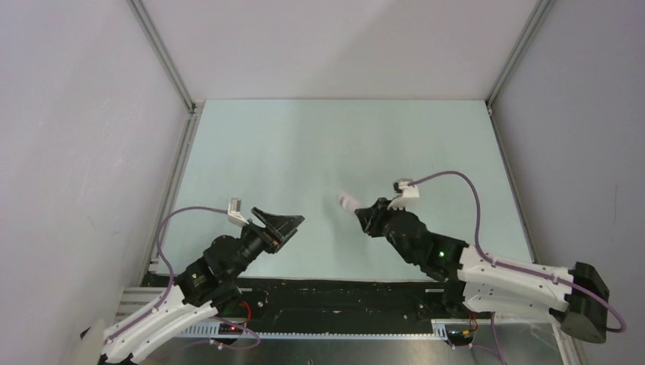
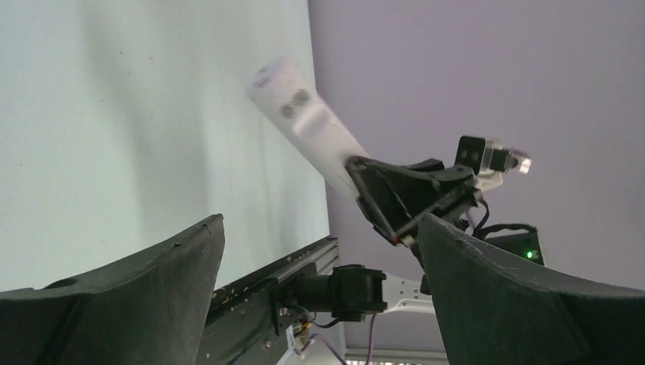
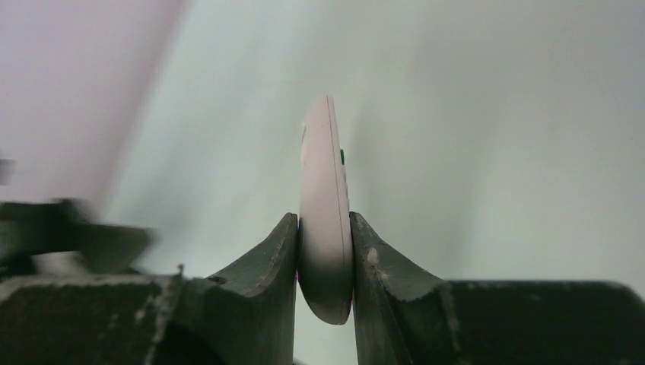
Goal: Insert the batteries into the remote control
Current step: Place the remote control at the center of the board.
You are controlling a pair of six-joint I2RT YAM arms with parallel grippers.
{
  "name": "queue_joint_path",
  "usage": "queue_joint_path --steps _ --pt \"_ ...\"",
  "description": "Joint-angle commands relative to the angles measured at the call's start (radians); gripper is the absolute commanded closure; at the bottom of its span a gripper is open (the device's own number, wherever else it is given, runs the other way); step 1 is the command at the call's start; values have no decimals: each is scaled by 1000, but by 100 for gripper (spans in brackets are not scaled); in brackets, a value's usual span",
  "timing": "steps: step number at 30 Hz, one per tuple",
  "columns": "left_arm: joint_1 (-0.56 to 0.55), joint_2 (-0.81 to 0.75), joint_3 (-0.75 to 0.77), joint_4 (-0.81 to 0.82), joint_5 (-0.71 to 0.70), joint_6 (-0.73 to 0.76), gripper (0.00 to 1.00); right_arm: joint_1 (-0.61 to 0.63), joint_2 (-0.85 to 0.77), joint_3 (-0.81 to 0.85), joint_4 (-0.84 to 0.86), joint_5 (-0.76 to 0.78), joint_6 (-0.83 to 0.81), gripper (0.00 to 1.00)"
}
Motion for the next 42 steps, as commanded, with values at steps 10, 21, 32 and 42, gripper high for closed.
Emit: queue_joint_path --steps 10,21,32,42 --pt "-2 33 91 -99 42 131 0 -33 594 478 -582 406 -407 100" --pt "-2 -43 75 -98 0 135 0 26 951 647 -883 399 -241 100" --pt "-1 -47 60 -97 -5 127 0 113 1122 687 -1017 460 -24 76" --pt "0 -61 49 -98 -2 116 0 145 1197 688 -1006 417 19 68"
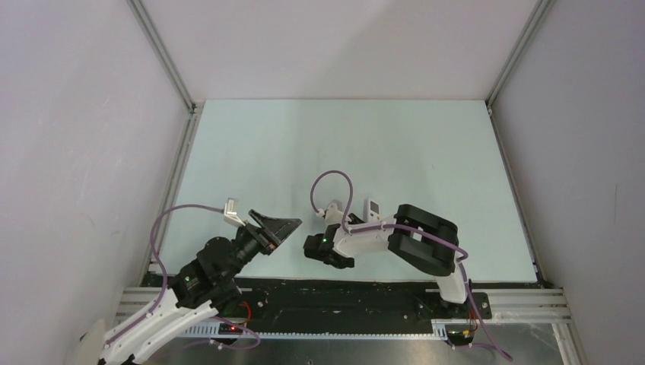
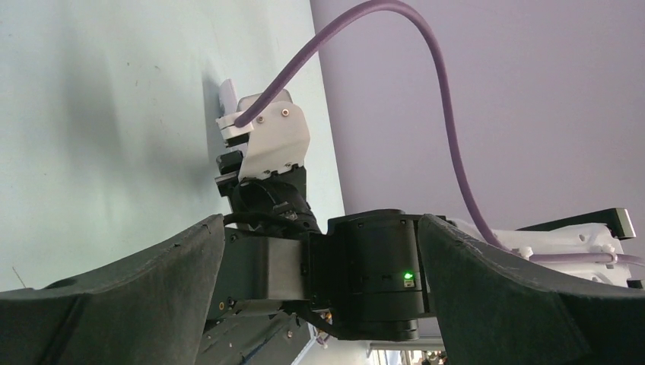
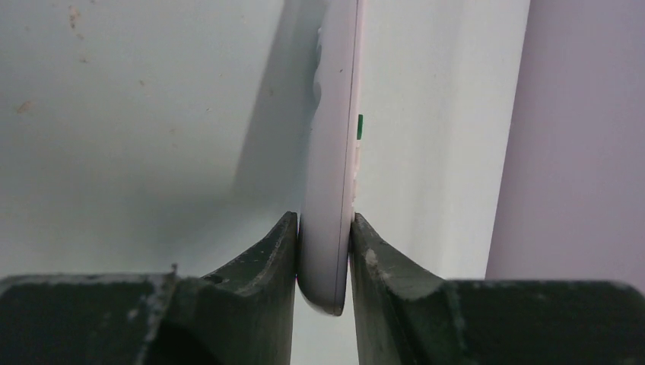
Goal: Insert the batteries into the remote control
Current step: Place the remote control at the center of the board.
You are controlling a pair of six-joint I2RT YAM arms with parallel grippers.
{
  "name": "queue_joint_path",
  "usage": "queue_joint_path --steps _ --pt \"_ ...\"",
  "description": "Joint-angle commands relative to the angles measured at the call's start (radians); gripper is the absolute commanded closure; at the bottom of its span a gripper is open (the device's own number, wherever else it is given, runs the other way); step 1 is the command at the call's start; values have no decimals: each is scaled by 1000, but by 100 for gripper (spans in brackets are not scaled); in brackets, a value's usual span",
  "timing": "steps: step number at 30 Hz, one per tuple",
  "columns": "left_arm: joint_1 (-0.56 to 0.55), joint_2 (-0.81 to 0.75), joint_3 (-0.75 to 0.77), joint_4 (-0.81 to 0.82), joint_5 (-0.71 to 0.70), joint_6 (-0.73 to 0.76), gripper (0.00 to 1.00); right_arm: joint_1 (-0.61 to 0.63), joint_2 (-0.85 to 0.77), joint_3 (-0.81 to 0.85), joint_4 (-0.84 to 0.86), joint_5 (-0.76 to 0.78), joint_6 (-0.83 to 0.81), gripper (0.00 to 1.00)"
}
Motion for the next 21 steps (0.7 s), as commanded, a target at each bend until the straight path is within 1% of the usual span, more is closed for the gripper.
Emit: queue_joint_path --steps 1,5,7,12,14,17,21 --pt "0 -19 -17 11 -18 6 0 25 46 23 15 -86 75 67" --pt "-1 -24 -22 10 -18 0 0 40 66 23 0 -103 123 63" --pt "-1 -22 -21 10 -18 1 0 45 72 21 -2 -111 135 59" --pt "-1 -18 -15 11 -15 4 0 59 78 22 -1 -122 158 41" --pt "-1 -20 -16 11 -15 6 0 62 71 23 3 -118 158 36" --pt "-1 -25 -14 8 -15 13 0 59 32 22 44 -115 133 29" --pt "-1 -34 -5 7 -17 38 0 52 -41 21 137 -126 64 23"
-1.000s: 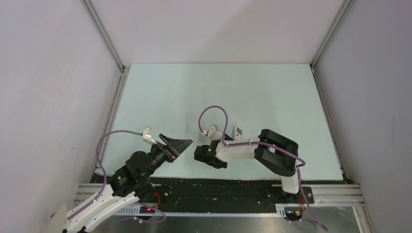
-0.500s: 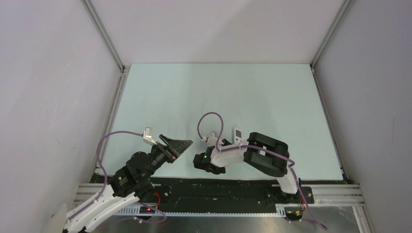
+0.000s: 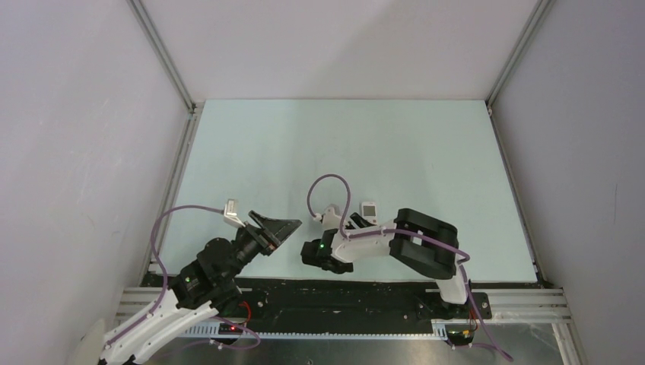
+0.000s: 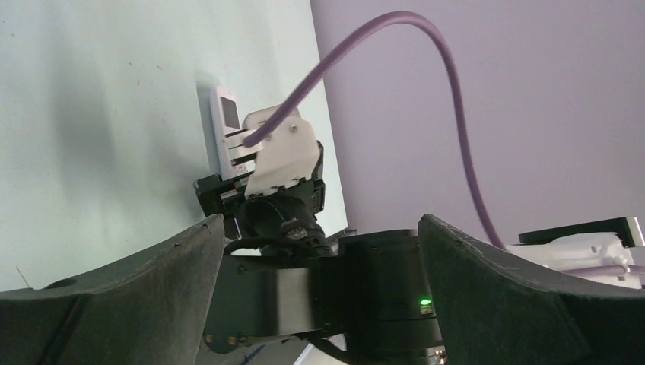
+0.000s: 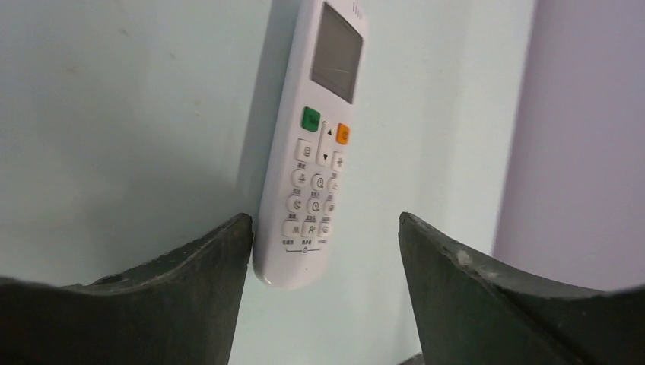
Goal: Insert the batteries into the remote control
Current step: Place the remote control at the center of the board, then reset both arms
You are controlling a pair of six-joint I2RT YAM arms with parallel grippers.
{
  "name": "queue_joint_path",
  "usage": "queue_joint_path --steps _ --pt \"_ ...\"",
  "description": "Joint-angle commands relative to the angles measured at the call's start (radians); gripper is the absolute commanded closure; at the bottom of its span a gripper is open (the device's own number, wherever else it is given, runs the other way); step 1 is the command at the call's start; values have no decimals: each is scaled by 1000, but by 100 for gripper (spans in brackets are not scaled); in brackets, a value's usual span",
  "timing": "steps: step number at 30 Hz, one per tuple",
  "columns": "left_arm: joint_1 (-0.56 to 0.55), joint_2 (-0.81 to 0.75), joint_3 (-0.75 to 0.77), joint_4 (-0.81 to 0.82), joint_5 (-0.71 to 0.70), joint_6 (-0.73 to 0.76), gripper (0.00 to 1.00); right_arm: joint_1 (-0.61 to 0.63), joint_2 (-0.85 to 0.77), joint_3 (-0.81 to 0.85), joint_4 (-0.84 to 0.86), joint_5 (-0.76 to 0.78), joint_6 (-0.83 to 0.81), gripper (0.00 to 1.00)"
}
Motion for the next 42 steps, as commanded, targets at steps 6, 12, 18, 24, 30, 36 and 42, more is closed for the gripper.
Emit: queue_joint_path --steps 6,12,18,24,30,36,42 --pt "-1 -49 109 -97 -115 125 0 6 -165 -6 377 -147 -128 21" --pt "-2 -42 153 -130 -164 157 0 -29 -351 -134 571 -255 -205 19" --pt "-1 -7 166 -150 -201 181 0 -112 -691 -405 846 -460 -235 17" --pt "0 -6 154 -201 -241 238 0 -104 -1069 -612 928 -531 -189 10" --pt "0 16 131 -254 -244 274 0 -58 -1442 -838 976 -536 -94 1" --pt "-1 28 107 -268 -239 305 0 -36 -1644 -938 863 -502 4 1" --pt "-1 37 75 -285 -228 301 0 -11 -1747 -987 796 -457 58 1"
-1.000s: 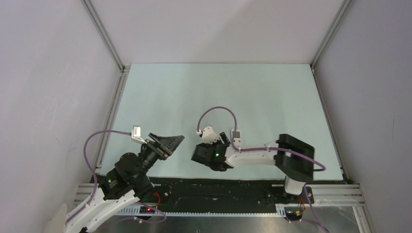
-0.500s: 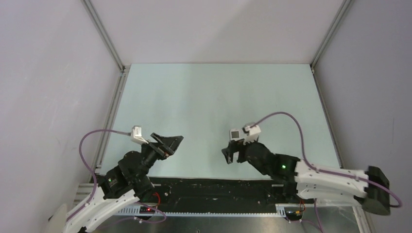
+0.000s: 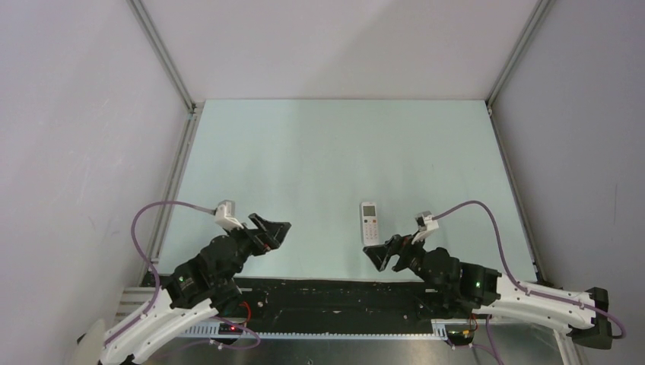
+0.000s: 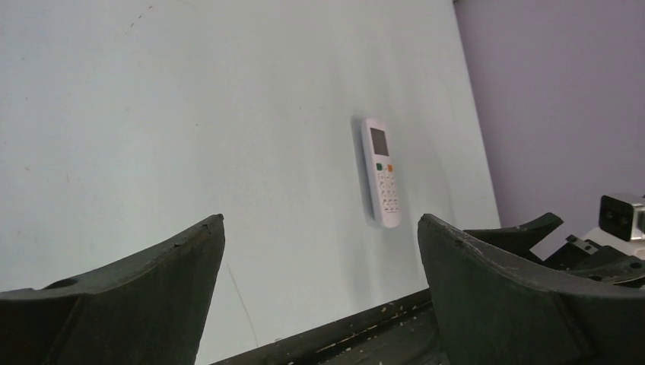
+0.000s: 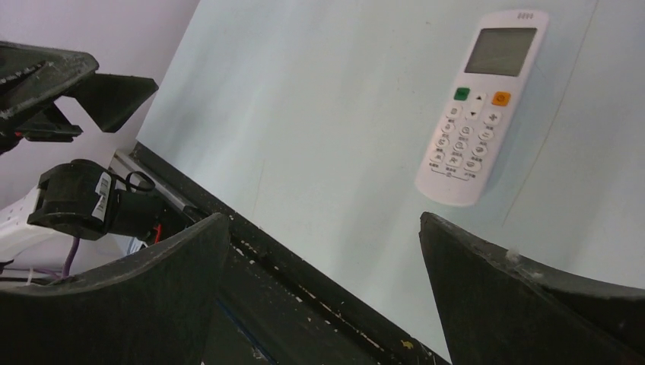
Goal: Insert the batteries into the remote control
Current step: Reset both arms
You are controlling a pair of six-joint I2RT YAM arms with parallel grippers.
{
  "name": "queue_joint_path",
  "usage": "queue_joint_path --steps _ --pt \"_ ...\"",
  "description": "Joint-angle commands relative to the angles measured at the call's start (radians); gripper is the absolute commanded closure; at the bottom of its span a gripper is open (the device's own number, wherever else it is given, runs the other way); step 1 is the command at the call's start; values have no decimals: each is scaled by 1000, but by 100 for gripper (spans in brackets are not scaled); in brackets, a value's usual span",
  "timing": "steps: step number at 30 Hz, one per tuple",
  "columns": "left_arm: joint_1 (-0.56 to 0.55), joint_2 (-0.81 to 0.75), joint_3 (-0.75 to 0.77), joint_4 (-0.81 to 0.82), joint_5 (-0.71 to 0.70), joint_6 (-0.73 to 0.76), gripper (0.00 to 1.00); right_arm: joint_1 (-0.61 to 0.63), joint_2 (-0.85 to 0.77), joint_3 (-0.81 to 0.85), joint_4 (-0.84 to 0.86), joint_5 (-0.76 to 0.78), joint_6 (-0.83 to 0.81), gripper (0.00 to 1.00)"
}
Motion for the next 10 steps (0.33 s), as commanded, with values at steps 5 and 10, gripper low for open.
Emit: queue_joint_path --steps 5,10 --pt "-1 24 -19 -13 -13 59 0 12 -70 5 -114 95 80 1" --pt "-1 44 9 -15 -22 116 0 11 -58 9 -135 126 84 1"
